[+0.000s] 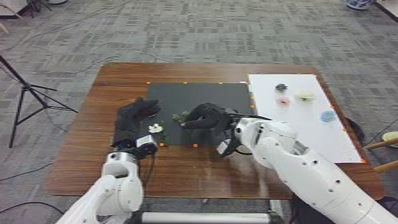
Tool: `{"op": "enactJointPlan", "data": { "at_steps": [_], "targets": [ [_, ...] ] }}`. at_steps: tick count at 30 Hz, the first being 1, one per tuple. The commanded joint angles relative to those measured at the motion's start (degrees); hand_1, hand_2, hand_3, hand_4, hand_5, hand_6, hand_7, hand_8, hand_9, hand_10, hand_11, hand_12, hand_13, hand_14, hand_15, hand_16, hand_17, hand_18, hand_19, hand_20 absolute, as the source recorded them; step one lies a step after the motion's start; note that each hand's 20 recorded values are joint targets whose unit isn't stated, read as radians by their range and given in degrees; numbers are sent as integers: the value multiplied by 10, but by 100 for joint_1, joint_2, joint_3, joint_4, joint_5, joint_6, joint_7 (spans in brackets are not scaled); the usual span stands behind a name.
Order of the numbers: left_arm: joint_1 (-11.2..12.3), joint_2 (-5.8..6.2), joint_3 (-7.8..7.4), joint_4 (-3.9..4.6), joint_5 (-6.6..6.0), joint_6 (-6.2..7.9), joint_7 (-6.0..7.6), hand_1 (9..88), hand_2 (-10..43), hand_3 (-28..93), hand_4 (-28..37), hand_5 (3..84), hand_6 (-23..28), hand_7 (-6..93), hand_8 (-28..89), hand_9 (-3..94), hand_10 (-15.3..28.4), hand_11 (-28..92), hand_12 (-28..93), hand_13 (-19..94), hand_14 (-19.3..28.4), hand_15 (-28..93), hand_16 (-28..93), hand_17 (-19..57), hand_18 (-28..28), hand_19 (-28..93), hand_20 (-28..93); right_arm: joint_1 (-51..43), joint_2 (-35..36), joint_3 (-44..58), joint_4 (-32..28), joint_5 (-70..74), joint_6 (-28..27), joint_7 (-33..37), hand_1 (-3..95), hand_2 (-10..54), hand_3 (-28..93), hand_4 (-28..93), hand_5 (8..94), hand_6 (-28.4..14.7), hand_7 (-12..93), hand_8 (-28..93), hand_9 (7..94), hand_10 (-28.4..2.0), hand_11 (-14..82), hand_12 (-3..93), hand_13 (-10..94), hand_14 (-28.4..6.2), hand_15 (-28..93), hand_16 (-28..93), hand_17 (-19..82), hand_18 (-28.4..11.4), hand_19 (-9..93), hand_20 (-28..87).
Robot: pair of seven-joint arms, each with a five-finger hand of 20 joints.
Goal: Arrange flowers
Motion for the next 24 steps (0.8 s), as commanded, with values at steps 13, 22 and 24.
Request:
{"op": "enactJointPlan", "data": {
  "at_steps": [13, 22, 24],
  "targets": [
    [-104, 333, -330, 278, -318, 304, 98, 271, -35, 701, -200, 651, 10, 230, -77, 576, 154, 256, 175, 425, 186, 309, 17, 30, 147, 259, 238, -98, -16, 138, -108, -64, -146, 82, 226, 98, 554, -120, 534, -31, 112, -83, 479, -159, 57, 118, 503, -179, 275, 230, 226, -203, 494, 367],
    [-441, 216, -104, 504, -312, 153, 9, 271, -37, 698, -198, 646, 8, 231, -77, 567, 152, 262, 168, 419, 181, 302, 16, 33, 145, 252, 240, -60, -28, 119, -75, -107, -215, 45, 198, 94, 609, -144, 535, -28, 125, -88, 478, -157, 57, 119, 506, -180, 265, 239, 226, -203, 489, 370],
    [-458, 195, -76, 513, -307, 116, 6, 271, -38, 698, -197, 645, 9, 231, -76, 566, 152, 263, 167, 419, 181, 301, 16, 33, 144, 250, 239, -41, -36, 107, -63, -114, -221, 27, 198, 94, 611, -148, 535, -27, 127, -90, 479, -156, 56, 119, 506, -179, 264, 239, 226, -203, 488, 370]
  ]
}}
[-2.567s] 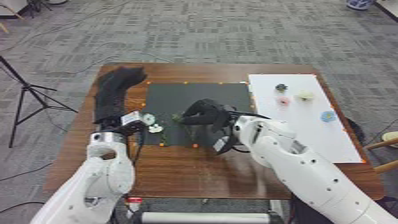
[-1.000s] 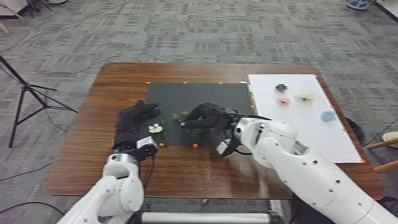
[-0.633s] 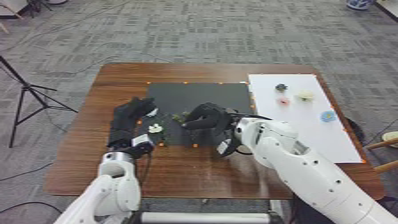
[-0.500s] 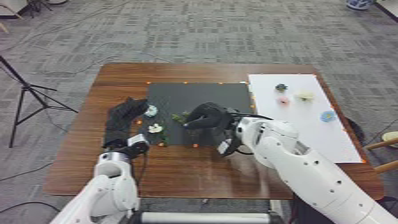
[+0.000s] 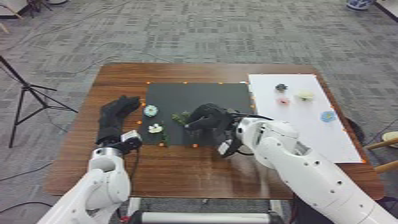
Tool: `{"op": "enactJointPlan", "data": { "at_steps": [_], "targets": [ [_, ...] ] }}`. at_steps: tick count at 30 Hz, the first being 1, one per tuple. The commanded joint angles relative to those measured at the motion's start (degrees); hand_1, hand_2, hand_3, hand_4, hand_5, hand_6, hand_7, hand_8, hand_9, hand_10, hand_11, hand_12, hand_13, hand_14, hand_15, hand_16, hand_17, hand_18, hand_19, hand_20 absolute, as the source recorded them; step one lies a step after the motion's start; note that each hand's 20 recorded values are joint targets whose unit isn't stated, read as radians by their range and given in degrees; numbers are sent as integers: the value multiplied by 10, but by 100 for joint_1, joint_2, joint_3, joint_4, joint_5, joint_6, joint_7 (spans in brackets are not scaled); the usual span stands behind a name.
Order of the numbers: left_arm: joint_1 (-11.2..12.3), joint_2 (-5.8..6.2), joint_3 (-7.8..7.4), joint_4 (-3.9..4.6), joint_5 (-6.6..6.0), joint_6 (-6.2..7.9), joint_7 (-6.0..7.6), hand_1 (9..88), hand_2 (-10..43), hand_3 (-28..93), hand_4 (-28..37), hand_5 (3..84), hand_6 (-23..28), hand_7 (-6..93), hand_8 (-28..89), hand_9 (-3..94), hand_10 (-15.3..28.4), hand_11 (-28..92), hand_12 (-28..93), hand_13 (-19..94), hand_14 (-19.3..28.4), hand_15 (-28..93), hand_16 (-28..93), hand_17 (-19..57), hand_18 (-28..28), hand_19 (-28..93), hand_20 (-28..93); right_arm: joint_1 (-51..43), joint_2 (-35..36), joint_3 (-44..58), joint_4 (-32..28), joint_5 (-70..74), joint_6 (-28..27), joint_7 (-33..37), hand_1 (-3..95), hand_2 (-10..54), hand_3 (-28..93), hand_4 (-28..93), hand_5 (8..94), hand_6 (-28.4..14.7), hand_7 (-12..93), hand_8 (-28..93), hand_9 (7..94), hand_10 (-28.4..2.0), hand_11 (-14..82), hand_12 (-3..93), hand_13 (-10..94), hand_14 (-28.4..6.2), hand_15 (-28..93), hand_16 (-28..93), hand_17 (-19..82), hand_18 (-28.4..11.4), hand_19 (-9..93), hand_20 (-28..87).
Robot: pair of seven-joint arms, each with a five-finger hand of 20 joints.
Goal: Arrange flowers
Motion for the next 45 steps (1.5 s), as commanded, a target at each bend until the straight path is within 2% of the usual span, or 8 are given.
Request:
{"op": "enactJointPlan", "data": {
  "at_steps": [1, 11, 17, 33, 37, 41, 43, 45],
  "targets": [
    [-259, -152, 139, 88, 14, -143, -97, 271, -37, 697, -197, 646, 9, 230, -76, 567, 153, 263, 166, 419, 181, 301, 16, 33, 144, 249, 240, 68, -21, -42, -18, -102, -79, -40, 199, 95, 609, -150, 535, -27, 127, -90, 479, -156, 56, 119, 507, -179, 263, 239, 226, -203, 488, 370],
    [-382, -249, 320, 168, 46, -262, -209, 270, -38, 695, -192, 644, 11, 224, -74, 564, 151, 262, 163, 416, 180, 301, 15, 33, 143, 246, 242, 117, -5, -77, -16, -123, -103, -73, 190, 91, 628, -158, 532, -25, 136, -95, 479, -155, 57, 121, 507, -179, 261, 245, 226, -203, 487, 371],
    [-470, -321, 399, 217, 1, -308, -166, 267, -41, 698, -186, 634, 9, 222, -70, 547, 142, 264, 161, 408, 172, 289, 10, 35, 141, 240, 239, 129, -35, -87, -10, -128, -139, -101, 164, 77, 695, -188, 531, -19, 160, -106, 479, -155, 58, 125, 509, -176, 256, 250, 226, -203, 487, 372],
    [-817, -616, 615, 535, -81, -384, -187, 256, -53, 705, -165, 583, -9, 244, -84, 488, 104, 278, 129, 384, 134, 233, 4, 48, 129, 210, 235, 177, -140, -76, 45, -177, -248, -167, 103, 14, 905, -279, 507, 17, 326, -199, 482, -132, 61, 147, 524, -160, 216, 299, 231, -199, 475, 377],
    [-950, -679, 698, 610, -91, -445, -204, 254, -56, 705, -157, 567, -14, 249, -88, 471, 95, 280, 119, 378, 127, 217, 4, 51, 126, 202, 238, 242, -144, -105, 56, -197, -242, -202, 94, 2, 930, -278, 500, 24, 361, -218, 482, -127, 63, 151, 528, -156, 203, 316, 233, -198, 470, 379],
    [-1060, -743, 810, 679, -138, -449, -193, 250, -61, 708, -149, 537, -23, 248, -91, 443, 83, 273, 107, 370, 113, 191, 4, 54, 124, 194, 239, 257, -167, -105, 64, -219, -261, -225, 76, -10, 932, -191, 483, 37, 432, -262, 478, -119, 71, 158, 535, -150, 191, 334, 236, -196, 465, 381],
    [-1125, -786, 872, 722, -119, -498, -227, 245, -67, 710, -137, 511, -32, 256, -99, 415, 68, 269, 92, 366, 94, 158, 12, 58, 120, 178, 239, 269, -149, -131, 56, -211, -251, -219, 40, 40, 932, -25, 480, 47, 477, -279, 475, -110, 80, 165, 541, -145, 174, 360, 241, -192, 455, 385],
    [-1175, -822, 918, 754, -74, -546, -259, 241, -66, 701, -127, 471, -43, 250, -100, 376, 43, 249, 79, 350, 70, 129, 12, 65, 113, 155, 237, 267, -145, -144, 57, -216, -244, -220, -9, 204, 932, 152, 477, 55, 505, -282, 472, -99, 78, 182, 539, -136, 158, 393, 250, -180, 420, 406]
  ]
}}
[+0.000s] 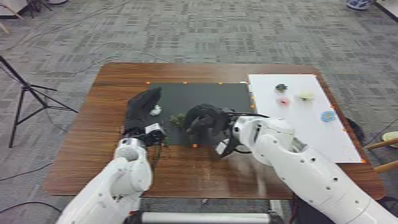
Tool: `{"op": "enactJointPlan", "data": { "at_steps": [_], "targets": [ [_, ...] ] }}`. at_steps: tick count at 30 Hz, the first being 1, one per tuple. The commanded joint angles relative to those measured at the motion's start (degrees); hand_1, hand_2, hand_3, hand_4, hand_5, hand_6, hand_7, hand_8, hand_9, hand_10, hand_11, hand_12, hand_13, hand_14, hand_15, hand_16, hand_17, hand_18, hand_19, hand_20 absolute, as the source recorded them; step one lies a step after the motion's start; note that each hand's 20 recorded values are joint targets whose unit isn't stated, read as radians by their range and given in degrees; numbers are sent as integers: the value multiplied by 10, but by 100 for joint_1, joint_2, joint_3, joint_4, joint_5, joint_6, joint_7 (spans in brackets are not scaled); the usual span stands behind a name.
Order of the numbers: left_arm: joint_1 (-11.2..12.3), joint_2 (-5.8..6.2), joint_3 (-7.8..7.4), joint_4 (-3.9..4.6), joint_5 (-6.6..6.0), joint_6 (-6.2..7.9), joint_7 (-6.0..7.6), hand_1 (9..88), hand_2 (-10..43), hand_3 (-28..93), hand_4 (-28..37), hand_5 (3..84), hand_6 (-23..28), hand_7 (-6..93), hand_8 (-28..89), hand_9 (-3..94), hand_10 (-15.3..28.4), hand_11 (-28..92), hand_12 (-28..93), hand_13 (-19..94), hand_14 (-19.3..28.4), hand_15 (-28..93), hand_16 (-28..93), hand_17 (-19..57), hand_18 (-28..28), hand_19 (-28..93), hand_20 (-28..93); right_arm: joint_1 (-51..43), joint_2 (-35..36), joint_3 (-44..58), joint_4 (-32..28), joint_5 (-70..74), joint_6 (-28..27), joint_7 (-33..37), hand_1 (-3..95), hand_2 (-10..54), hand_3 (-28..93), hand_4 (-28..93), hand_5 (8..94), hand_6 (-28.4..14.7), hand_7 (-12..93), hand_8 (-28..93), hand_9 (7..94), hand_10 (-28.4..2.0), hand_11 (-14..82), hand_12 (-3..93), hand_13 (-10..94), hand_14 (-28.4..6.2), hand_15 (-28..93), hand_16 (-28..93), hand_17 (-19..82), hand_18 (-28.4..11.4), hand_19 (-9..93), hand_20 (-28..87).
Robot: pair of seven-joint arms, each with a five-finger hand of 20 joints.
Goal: Arrange flowers
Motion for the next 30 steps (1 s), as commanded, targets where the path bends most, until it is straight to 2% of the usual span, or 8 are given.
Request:
{"op": "enactJointPlan", "data": {
  "at_steps": [1, 3, 12, 17, 21, 23, 26, 30],
  "targets": [
    [-249, -245, 167, 77, 4, -219, -129, 239, -66, 700, -119, 463, -46, 248, -100, 366, 36, 242, 76, 345, 62, 125, 12, 67, 112, 150, 239, 81, -39, -44, -42, -88, -21, -52, -22, 390, 932, 290, 471, 64, 523, -282, 470, -87, 70, 202, 528, -126, 156, 416, 262, -162, 364, 433],
    [-255, -260, 157, 53, 48, -246, -147, 233, -70, 698, -99, 434, -51, 233, -96, 344, 21, 225, 69, 326, 41, 116, 8, 72, 108, 132, 242, 66, -39, -41, -46, -90, -22, -50, -25, 523, 932, 408, 461, 76, 543, -283, 462, -67, 70, 225, 515, -113, 156, 445, 282, -139, 269, 489],
    [-79, -77, -42, -421, 140, -232, -129, 233, -78, 700, -109, 495, -46, 225, -80, 351, 35, 221, 85, 309, 36, 113, 5, 80, 98, 96, 253, -34, 43, 54, -89, -9, 49, 61, -26, 535, 932, 370, 450, 88, 445, -225, 446, -73, 63, 224, 505, -125, 145, 434, 296, -137, 203, 547],
    [-105, 46, -91, -687, 80, -277, -96, 237, -75, 705, -132, 557, -39, 223, -69, 389, 61, 220, 110, 316, 49, 115, 18, 81, 96, 88, 259, -100, 121, 110, -152, 26, 88, 143, -26, 355, 932, 181, 473, 68, 322, -154, 446, -101, 59, 194, 510, -145, 144, 395, 274, -161, 294, 491],
    [-50, 284, -245, -1023, 41, -426, -191, 238, -72, 711, -153, 597, -28, 210, -54, 434, 83, 216, 138, 329, 69, 116, 36, 81, 94, 84, 263, -255, 93, 393, -190, 90, 105, 244, -26, 215, 932, 59, 491, 46, 242, -117, 449, -124, 57, 174, 518, -163, 144, 364, 257, -184, 366, 446],
    [54, 565, -384, -1194, 241, -547, -332, 242, -62, 704, -162, 613, -16, 201, -51, 460, 101, 223, 150, 344, 91, 140, 46, 73, 101, 103, 266, -434, 174, 554, -327, 229, 288, 389, 27, 112, 932, -97, 498, 32, 220, -111, 454, -134, 57, 162, 524, -170, 146, 348, 249, -196, 401, 422],
    [450, 982, -894, -1404, 936, -1004, -626, 250, -56, 696, -170, 620, -1, 191, -50, 483, 123, 238, 161, 357, 122, 209, 38, 56, 118, 156, 259, -624, 244, 852, -452, 517, 542, 568, 138, 41, 859, -228, 517, 1, 170, -101, 468, -150, 55, 144, 532, -174, 156, 338, 242, -202, 431, 405],
    [1020, 1432, -1578, -1619, 1170, -1544, -789, 271, -50, 682, -171, 629, 15, 191, -55, 518, 138, 270, 160, 380, 155, 275, 22, 43, 133, 195, 251, -1289, 515, 1701, -1037, 769, 1151, 680, 212, 29, 751, -198, 525, -24, 141, -93, 481, -159, 57, 128, 533, -176, 200, 300, 244, -206, 465, 392]
  ]
}}
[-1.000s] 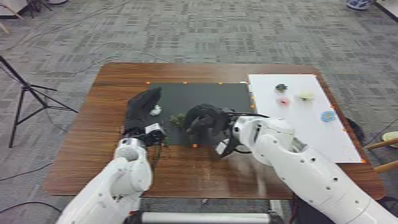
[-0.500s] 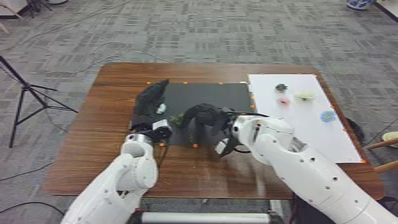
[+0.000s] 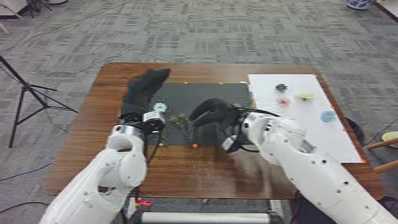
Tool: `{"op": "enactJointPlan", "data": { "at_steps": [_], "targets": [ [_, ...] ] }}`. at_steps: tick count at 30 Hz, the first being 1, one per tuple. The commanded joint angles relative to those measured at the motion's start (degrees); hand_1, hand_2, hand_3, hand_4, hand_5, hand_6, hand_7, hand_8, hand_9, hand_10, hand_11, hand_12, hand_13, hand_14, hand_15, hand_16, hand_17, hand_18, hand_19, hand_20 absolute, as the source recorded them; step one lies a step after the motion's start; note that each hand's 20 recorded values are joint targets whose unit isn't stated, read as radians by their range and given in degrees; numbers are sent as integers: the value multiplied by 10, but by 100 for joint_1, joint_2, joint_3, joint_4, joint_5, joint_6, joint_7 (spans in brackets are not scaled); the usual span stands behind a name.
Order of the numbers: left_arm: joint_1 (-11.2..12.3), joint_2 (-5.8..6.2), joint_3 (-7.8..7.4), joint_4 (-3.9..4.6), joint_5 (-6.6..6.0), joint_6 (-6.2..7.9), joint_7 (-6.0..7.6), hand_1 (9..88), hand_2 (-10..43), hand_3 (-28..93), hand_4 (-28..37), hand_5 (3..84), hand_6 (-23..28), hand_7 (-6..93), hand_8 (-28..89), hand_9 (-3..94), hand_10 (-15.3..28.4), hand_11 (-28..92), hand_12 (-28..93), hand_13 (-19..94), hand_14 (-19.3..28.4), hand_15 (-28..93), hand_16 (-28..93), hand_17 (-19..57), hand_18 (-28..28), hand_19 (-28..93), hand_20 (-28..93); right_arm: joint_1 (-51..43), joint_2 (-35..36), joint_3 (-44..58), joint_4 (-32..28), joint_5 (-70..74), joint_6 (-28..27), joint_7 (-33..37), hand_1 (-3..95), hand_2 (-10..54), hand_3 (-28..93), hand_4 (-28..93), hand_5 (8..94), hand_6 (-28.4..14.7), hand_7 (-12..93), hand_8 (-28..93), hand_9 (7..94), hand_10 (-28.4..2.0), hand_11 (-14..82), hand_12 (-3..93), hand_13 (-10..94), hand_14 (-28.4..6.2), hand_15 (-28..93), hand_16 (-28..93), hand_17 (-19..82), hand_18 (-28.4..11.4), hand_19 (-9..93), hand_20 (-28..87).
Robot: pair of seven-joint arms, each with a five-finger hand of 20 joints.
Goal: Arrange flowers
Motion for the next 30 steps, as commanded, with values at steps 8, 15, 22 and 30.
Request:
{"op": "enactJointPlan", "data": {
  "at_steps": [8, 15, 22, 30],
  "targets": [
    [2740, 1230, -3042, -1004, 1337, -956, -451, 300, -61, 674, -165, 624, 8, 223, -73, 550, 144, 266, 155, 410, 166, 296, 15, 37, 143, 222, 244, -2139, 890, 2701, -941, -359, 2827, 515, 333, -76, 649, -134, 539, -35, 128, -81, 577, -159, 85, 147, 622, -151, 292, 249, 308, -202, 611, 420],
    [3400, 1055, -3438, -1220, 1484, -935, -471, 301, -64, 674, -164, 618, 0, 236, -82, 555, 141, 258, 158, 415, 167, 294, 18, 38, 143, 220, 241, -2293, 1464, 2810, -320, -1321, 3359, 571, 370, -95, 678, -165, 563, -26, 175, -72, 635, -152, 168, 198, 684, -130, 398, 272, 339, -205, 711, 475],
    [3397, 934, -3281, -1225, 1873, -1126, -476, 302, -60, 671, -165, 618, -1, 237, -84, 556, 142, 254, 159, 416, 169, 291, 18, 38, 144, 217, 240, -2590, 1875, 3142, 202, -1834, 3272, 663, 391, -95, 684, -188, 591, -15, 214, -78, 679, -142, 220, 217, 710, -116, 437, 289, 355, -207, 741, 503],
    [3627, 766, -3216, -1284, 2032, -1082, -416, 302, -56, 670, -165, 621, -5, 238, -86, 558, 143, 252, 160, 418, 170, 290, 20, 38, 146, 219, 241, -2514, 1773, 3287, 712, -2032, 2977, 718, 372, -95, 696, -197, 593, -13, 217, -84, 670, -141, 209, 213, 697, -120, 436, 292, 346, -205, 731, 511]
  ]
}}
